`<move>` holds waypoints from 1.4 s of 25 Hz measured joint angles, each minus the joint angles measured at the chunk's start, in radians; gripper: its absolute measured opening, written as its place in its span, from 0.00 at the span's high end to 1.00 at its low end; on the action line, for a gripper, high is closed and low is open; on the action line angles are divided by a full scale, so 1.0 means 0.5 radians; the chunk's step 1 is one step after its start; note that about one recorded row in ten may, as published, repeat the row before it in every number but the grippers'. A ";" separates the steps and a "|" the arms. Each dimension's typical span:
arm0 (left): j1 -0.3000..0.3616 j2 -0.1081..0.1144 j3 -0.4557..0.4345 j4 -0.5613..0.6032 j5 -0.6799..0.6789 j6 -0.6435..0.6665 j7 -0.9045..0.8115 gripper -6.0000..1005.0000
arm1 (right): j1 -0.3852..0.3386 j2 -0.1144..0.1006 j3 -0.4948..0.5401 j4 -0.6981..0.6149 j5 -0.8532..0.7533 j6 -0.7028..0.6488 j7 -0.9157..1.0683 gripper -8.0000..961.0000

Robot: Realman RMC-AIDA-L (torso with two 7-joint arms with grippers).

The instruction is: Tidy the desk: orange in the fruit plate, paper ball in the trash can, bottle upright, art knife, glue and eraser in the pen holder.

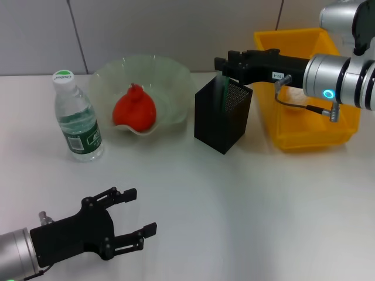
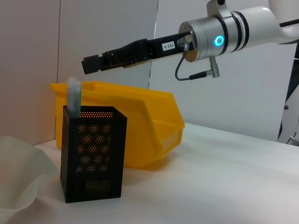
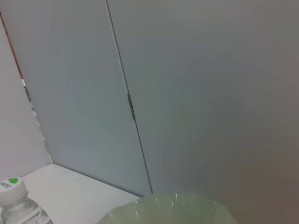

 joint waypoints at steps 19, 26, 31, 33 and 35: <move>-0.027 0.004 0.013 0.035 -0.024 0.084 -0.093 0.16 | -0.388 -0.078 0.019 0.178 0.978 -1.106 -0.504 0.26; -0.073 0.040 0.033 0.019 0.001 0.210 -0.306 0.16 | -0.529 -0.190 0.019 0.185 0.333 -1.434 -0.465 0.20; -0.121 0.070 0.089 0.012 0.046 0.231 -0.460 0.16 | -0.488 -0.166 0.022 0.188 -0.161 -1.436 -0.450 0.16; -0.130 0.074 0.113 0.009 0.050 0.231 -0.485 0.16 | -0.478 -0.153 0.023 0.188 -0.220 -1.423 -0.450 0.16; -0.163 0.076 0.183 -0.025 0.052 0.231 -0.537 0.16 | -0.463 -0.133 0.023 0.189 -0.298 -1.394 -0.456 0.16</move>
